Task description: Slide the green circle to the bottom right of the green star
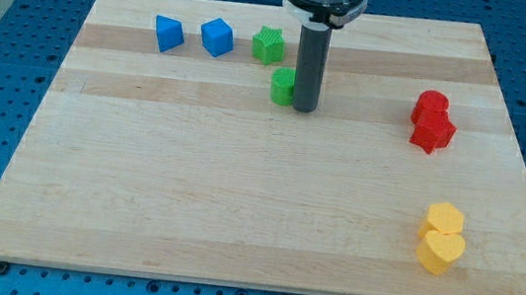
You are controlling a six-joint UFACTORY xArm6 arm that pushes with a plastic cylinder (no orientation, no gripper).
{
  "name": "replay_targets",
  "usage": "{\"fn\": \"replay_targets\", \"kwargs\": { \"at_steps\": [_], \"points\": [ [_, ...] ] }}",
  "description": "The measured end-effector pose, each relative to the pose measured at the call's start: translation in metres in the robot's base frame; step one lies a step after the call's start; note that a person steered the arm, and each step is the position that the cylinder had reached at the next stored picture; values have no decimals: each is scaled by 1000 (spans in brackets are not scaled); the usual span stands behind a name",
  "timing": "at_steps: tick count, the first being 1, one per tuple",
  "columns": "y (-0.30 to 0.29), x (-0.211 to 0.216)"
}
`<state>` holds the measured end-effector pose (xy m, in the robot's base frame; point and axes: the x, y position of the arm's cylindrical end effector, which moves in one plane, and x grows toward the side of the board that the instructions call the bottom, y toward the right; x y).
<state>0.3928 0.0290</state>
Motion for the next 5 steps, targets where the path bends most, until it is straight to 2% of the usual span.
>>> {"fn": "replay_targets", "kwargs": {
  "at_steps": [1,2,3,4,5],
  "points": [
    [-3,1],
    [-35,5],
    [-92,5],
    [-113,-5],
    [-95,-27]
  ]
}}
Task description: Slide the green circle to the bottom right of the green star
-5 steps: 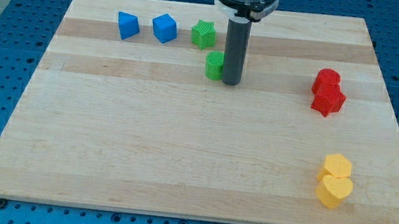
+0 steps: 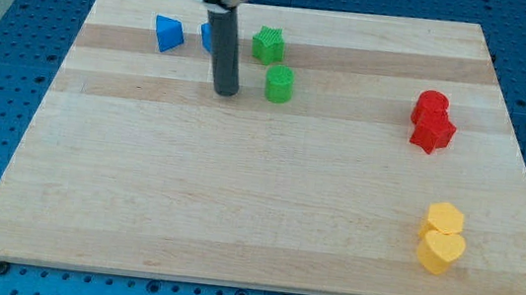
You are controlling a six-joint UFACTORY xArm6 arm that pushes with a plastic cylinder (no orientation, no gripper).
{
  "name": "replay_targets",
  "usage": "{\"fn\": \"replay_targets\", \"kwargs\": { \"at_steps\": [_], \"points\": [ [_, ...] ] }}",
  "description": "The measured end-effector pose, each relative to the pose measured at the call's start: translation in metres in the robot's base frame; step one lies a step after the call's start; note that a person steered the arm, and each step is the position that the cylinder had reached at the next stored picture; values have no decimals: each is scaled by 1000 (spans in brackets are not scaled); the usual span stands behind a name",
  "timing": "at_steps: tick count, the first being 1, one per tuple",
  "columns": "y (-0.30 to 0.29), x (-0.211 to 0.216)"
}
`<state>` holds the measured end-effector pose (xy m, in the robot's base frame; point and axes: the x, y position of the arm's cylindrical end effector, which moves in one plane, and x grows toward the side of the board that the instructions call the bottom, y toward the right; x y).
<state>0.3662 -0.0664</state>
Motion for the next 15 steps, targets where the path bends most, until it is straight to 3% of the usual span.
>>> {"fn": "replay_targets", "kwargs": {
  "at_steps": [6,8,10,15],
  "points": [
    [64,-4],
    [54,31],
    [112,37],
    [87,25]
  ]
}}
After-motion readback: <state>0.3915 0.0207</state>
